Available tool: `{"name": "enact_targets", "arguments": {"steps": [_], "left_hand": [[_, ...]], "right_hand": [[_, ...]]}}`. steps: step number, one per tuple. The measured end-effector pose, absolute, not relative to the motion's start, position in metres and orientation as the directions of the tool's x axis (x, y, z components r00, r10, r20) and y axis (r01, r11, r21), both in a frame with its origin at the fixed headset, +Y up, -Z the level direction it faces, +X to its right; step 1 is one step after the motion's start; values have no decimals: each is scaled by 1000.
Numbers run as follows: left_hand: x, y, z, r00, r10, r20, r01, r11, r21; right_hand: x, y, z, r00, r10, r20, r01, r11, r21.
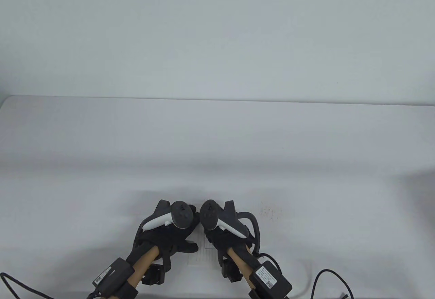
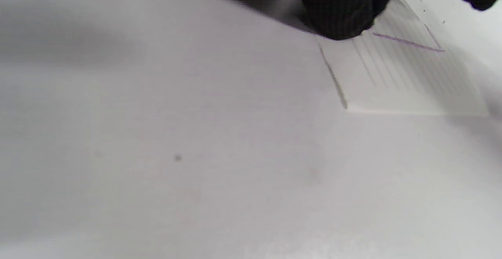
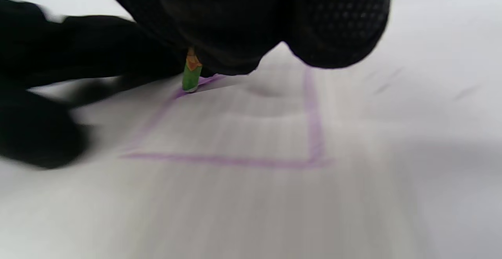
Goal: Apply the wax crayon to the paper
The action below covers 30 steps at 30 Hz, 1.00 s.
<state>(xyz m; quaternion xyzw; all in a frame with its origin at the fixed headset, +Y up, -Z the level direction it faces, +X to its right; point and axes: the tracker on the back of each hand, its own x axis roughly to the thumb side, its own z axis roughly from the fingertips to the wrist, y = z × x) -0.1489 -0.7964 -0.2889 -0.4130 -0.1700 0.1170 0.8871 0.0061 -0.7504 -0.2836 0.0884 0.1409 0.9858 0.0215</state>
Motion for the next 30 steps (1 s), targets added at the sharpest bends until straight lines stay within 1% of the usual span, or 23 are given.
{"name": "enact_targets", "arguments": {"steps": [1, 2, 3, 5, 6, 7, 10, 11, 12, 13, 14, 15, 16, 20, 21, 22, 23, 24, 25, 26, 27, 29, 30], "left_hand": [[-149, -796, -289, 915, 348, 205, -67, 631, -773], [-149, -796, -289, 915, 349, 204, -67, 630, -773], [-149, -796, -289, 915, 349, 204, -68, 631, -773], [-149, -797, -289, 915, 348, 204, -68, 632, -772], [-149, -797, -289, 915, 349, 204, -69, 632, -772], [-149, -797, -289, 915, 349, 204, -69, 632, -772], [-149, -797, -289, 914, 351, 203, -70, 630, -774], [-149, -797, -289, 914, 351, 203, -70, 629, -774], [-149, -797, -289, 914, 351, 203, -70, 629, -774], [-149, -797, -289, 914, 350, 204, -69, 631, -773], [-149, -796, -289, 915, 349, 204, -69, 631, -773], [-149, -797, -289, 914, 350, 204, -69, 631, -773], [-149, -797, -289, 914, 351, 203, -71, 630, -773], [-149, -797, -289, 914, 352, 203, -70, 629, -775], [-149, -797, -289, 914, 352, 202, -71, 629, -774], [-149, -797, -289, 914, 351, 203, -70, 630, -773], [-149, -797, -289, 914, 350, 204, -69, 631, -773], [-149, -797, -289, 914, 350, 204, -69, 631, -773], [-149, -797, -289, 914, 351, 203, -71, 631, -773], [-149, -797, -289, 914, 351, 203, -71, 631, -773], [-149, -797, -289, 914, 351, 203, -71, 630, -773], [-149, -797, -289, 914, 352, 203, -70, 629, -775], [-149, -797, -289, 914, 352, 202, -71, 628, -775]], "right_hand": [[5, -750, -282, -986, -50, 157, 79, -979, 186], [3, -750, -281, -978, -86, 190, 119, -978, 172], [2, -749, -280, -973, -57, 222, 103, -974, 201], [1, -750, -282, -944, 182, 276, -46, -899, 435], [3, -752, -283, -946, 254, 203, -122, -855, 504], [5, -752, -282, -960, 234, 156, -142, -881, 452], [4, -750, -282, -985, -55, 163, 84, -980, 180], [3, -749, -280, -973, -82, 218, 121, -977, 176], [2, -748, -280, -972, -42, 230, 94, -971, 219], [1, -748, -281, -958, 98, 270, 6, -933, 361], [1, -750, -282, -943, 193, 270, -49, -886, 461], [3, -752, -282, -951, 246, 187, -122, -855, 503], [5, -752, -282, -958, 218, 185, -118, -891, 439], [6, -750, -282, -980, -90, 176, 121, -977, 175], [4, -749, -281, -973, -79, 215, 122, -973, 195], [3, -748, -280, -971, 2, 239, 68, -957, 284], [2, -748, -282, -955, 119, 272, -1, -917, 398], [3, -752, -284, -938, 245, 247, -84, -848, 524], [7, -753, -284, -956, 244, 163, -137, -863, 487], [9, -754, -286, -956, 224, 188, -120, -886, 447], [11, -751, -287, -976, 146, 162, -72, -918, 391], [11, -751, -286, -991, -37, 129, 62, -978, 197], [9, -749, -285, -979, -71, 192, 110, -974, 200]]}}
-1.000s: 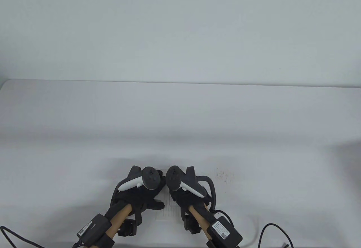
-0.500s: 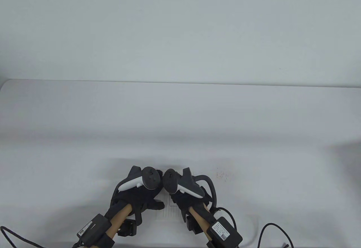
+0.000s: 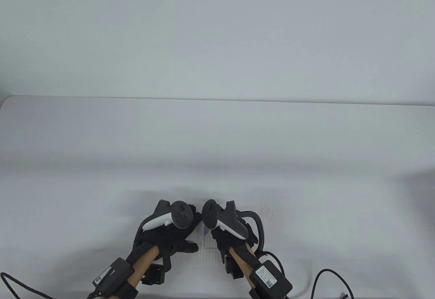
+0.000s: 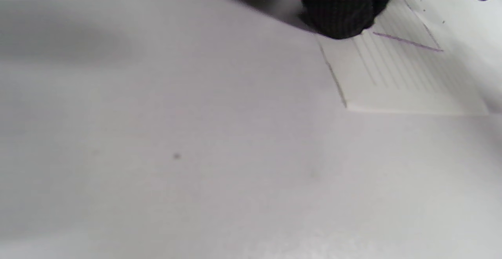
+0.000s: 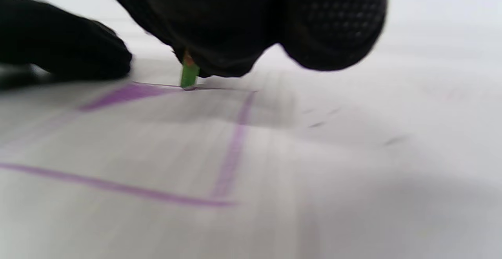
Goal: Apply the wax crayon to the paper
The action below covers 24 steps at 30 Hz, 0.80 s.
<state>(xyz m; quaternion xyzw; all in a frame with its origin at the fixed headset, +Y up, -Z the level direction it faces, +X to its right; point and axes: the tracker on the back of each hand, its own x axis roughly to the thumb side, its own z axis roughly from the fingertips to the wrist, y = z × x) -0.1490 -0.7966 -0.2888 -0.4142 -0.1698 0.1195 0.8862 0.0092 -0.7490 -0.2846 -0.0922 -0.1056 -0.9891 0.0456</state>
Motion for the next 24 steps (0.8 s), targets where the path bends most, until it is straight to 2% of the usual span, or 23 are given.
{"name": "enact_targets", "arguments": {"steps": [1, 3, 4, 5, 7, 9, 11, 13, 14, 16, 19, 20, 22, 23, 24], "left_hand": [[-149, -796, -289, 914, 351, 203, -70, 629, -774], [-149, -797, -289, 914, 350, 204, -69, 630, -773], [-149, -797, -289, 914, 351, 203, -70, 630, -773], [-149, -797, -289, 914, 351, 203, -70, 630, -773], [-149, -797, -289, 914, 351, 203, -70, 630, -773], [-149, -797, -289, 914, 351, 203, -70, 629, -774], [-149, -797, -289, 914, 350, 204, -69, 630, -774], [-149, -797, -289, 914, 350, 204, -69, 630, -773], [-149, -797, -289, 914, 350, 204, -69, 630, -773], [-149, -797, -289, 914, 350, 204, -69, 630, -773], [-149, -797, -289, 914, 351, 204, -69, 629, -775], [-149, -797, -289, 914, 351, 204, -69, 629, -775], [-149, -797, -289, 914, 350, 204, -68, 630, -774], [-149, -797, -289, 915, 349, 204, -67, 630, -774], [-149, -797, -289, 915, 349, 205, -67, 630, -774]], "right_hand": [[7, -748, -284, -979, -27, 203, 78, -965, 250], [5, -749, -284, -950, 183, 251, -42, -876, 481], [6, -752, -285, -945, 262, 195, -111, -820, 562], [9, -751, -284, -958, 237, 162, -125, -853, 506], [13, -750, -288, -978, 138, 157, -69, -922, 380], [12, -749, -287, -987, -57, 147, 88, -973, 214], [8, -747, -284, -976, -55, 210, 105, -966, 238], [4, -748, -284, -946, 176, 272, -32, -887, 460], [4, -752, -283, -939, 266, 218, -101, -821, 562], [8, -751, -286, -957, 213, 199, -100, -881, 462], [16, -748, -288, -993, -17, 121, 48, -964, 260], [15, -748, -288, -988, -31, 151, 68, -966, 249], [11, -747, -285, -978, 59, 198, 14, -938, 346], [8, -749, -285, -951, 193, 241, -57, -877, 477], [5, -753, -285, -931, 273, 243, -95, -823, 560]]}}
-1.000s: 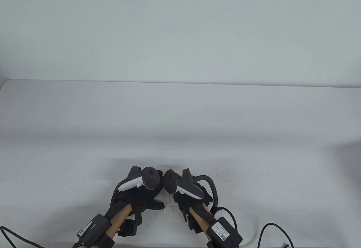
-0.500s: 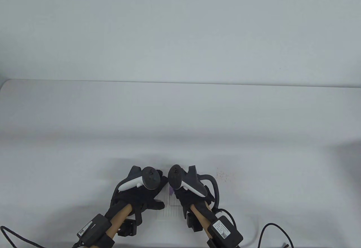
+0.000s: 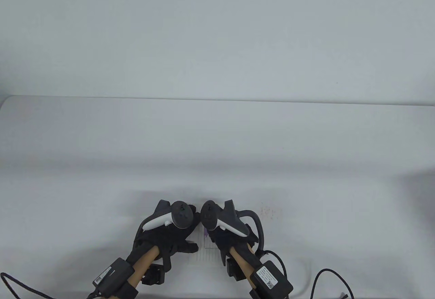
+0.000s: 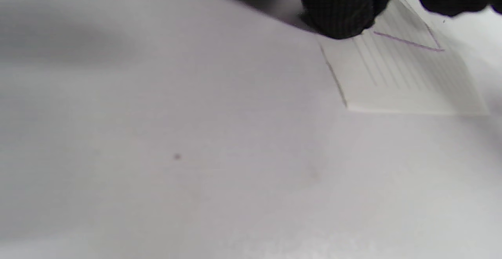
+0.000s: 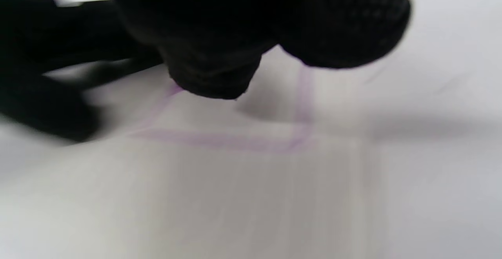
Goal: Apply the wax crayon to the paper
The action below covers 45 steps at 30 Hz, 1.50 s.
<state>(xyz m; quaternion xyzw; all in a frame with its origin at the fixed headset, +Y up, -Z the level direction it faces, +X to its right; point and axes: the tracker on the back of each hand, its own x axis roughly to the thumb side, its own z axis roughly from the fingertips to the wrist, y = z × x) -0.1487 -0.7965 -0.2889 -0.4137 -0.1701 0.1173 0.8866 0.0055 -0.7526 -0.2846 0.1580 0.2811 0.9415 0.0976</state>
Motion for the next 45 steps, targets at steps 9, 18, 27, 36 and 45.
{"name": "enact_targets", "arguments": {"steps": [9, 18, 27, 36, 45], "left_hand": [[-148, -796, -289, 915, 345, 207, -64, 633, -772], [-148, -797, -289, 914, 349, 205, -66, 630, -774], [-148, -796, -289, 915, 348, 207, -65, 632, -772], [-148, -796, -289, 914, 349, 207, -67, 632, -772], [-148, -796, -289, 914, 348, 207, -65, 632, -772]], "right_hand": [[10, -747, -286, -974, 69, 215, 10, -938, 345], [17, -747, -289, -987, -63, 145, 97, -966, 242], [18, -747, -291, -992, -9, 128, 44, -960, 277], [10, -751, -288, -954, 186, 233, -56, -878, 475], [0, -750, -279, -930, 235, 284, -45, -837, 545]]}}
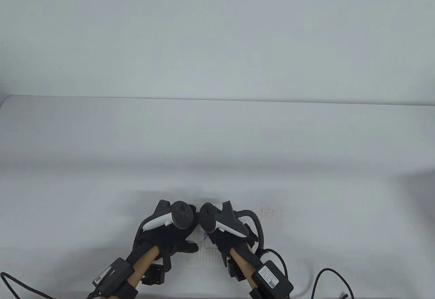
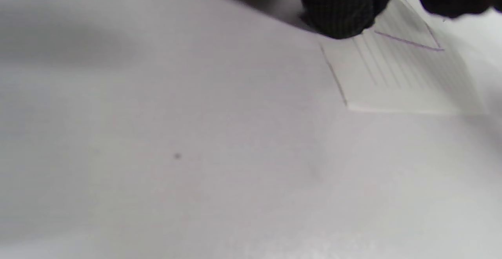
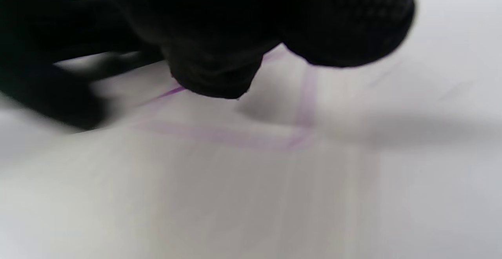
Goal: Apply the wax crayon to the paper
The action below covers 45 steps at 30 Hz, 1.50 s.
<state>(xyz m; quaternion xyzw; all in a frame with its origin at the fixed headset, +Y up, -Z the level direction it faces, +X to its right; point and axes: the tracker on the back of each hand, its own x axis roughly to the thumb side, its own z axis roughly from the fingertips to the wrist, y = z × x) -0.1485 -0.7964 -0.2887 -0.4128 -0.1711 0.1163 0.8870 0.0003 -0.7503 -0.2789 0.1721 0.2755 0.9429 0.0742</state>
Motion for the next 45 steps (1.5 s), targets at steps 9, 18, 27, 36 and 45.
{"name": "enact_targets", "arguments": {"steps": [9, 18, 27, 36, 45], "left_hand": [[-148, -796, -289, 914, 350, 207, -66, 630, -773], [-148, -796, -289, 913, 350, 208, -65, 630, -774], [-148, -796, -288, 914, 349, 208, -66, 632, -772], [-148, -796, -288, 913, 352, 207, -67, 629, -775], [-148, -796, -288, 913, 351, 209, -65, 629, -775]], "right_hand": [[9, -745, -283, -974, -56, 218, 115, -957, 266], [20, -747, -290, -983, -125, 135, 154, -962, 228], [9, -748, -285, -974, 84, 210, 25, -883, 469], [-3, -752, -278, -943, 273, 190, -101, -779, 619], [18, -745, -284, -983, 11, 184, 57, -930, 362]]}}
